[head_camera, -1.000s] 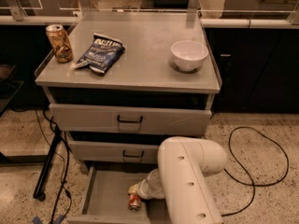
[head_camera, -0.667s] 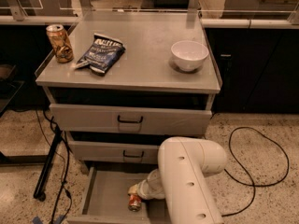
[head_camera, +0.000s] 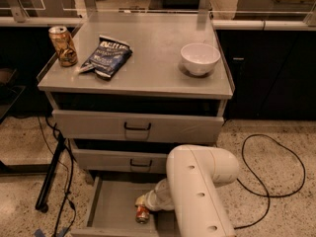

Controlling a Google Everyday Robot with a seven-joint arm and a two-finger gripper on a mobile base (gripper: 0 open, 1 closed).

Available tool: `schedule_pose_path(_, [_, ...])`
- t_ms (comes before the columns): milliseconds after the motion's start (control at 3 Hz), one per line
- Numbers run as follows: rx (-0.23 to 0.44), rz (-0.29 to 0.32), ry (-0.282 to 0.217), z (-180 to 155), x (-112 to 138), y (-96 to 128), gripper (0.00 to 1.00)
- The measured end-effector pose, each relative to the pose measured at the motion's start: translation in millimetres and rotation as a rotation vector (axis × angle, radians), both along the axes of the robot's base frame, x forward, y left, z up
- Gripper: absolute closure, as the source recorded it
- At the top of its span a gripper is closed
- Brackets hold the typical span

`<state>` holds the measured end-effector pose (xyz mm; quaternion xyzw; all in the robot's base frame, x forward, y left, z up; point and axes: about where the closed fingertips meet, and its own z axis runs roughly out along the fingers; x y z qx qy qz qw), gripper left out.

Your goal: Place coke can into bottom drawer

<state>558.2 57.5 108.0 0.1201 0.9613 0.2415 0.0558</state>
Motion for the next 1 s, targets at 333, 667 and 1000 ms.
schedule_pose_path(333, [0.000,0.000,0.000,0.0,0.0,0.0,0.10])
schedule_pose_path(667, [0.000,0.000,0.000,-0.1,-0.1,0.1,0.00])
schedule_pose_path(1000, [0.000,0.000,0.000,-0.1,-0.1,0.1,0.00])
